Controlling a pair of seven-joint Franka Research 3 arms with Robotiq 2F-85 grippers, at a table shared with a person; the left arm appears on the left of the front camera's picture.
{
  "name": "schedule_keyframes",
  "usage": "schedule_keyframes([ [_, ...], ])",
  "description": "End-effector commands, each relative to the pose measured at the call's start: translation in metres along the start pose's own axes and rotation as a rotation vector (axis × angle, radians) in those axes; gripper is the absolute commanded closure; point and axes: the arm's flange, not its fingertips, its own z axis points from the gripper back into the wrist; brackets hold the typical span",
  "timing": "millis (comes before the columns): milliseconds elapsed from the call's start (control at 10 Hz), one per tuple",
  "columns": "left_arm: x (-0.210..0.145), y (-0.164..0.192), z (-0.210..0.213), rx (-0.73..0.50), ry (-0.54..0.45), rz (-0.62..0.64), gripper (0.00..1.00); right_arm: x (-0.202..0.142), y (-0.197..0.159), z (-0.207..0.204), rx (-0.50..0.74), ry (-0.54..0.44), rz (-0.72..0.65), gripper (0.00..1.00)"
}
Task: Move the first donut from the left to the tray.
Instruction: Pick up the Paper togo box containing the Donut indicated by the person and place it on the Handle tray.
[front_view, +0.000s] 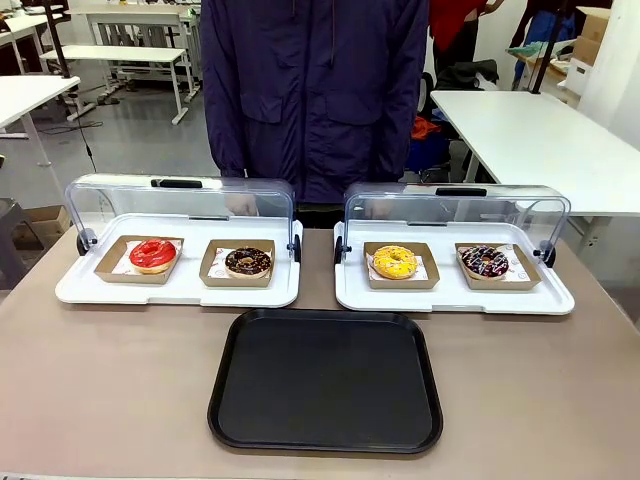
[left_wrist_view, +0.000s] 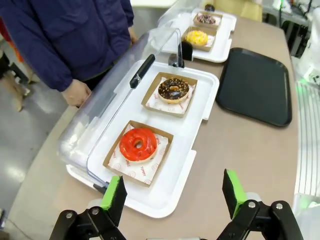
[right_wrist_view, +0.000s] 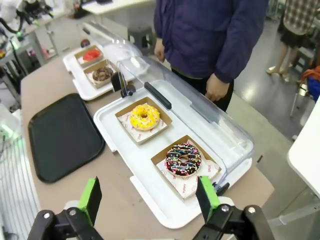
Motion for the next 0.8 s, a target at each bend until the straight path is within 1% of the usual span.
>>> schedule_keyframes([
  [0, -0.011, 0.017, 0.010, -0.023, -0.080, -0.016, 0.00, -0.006, -0.022, 0.002, 0.048, -0.064, 0.020, 0.00],
  [200, -0.024, 0.019, 0.019, -0.011, -0.111, -0.013, 0.00, -0.014, -0.027, 0.004, 0.078, -0.091, 0.016, 0.00],
  [500, -0.035, 0.028, 0.020, -0.016, -0.138, 0.000, 0.00, -0.019, -0.039, 0.006, 0.086, -0.114, 0.005, 0.00],
  [700, -0.039, 0.029, 0.019, -0.012, -0.119, 0.020, 0.00, -0.021, -0.043, 0.002, 0.098, -0.121, 0.001, 0.00],
])
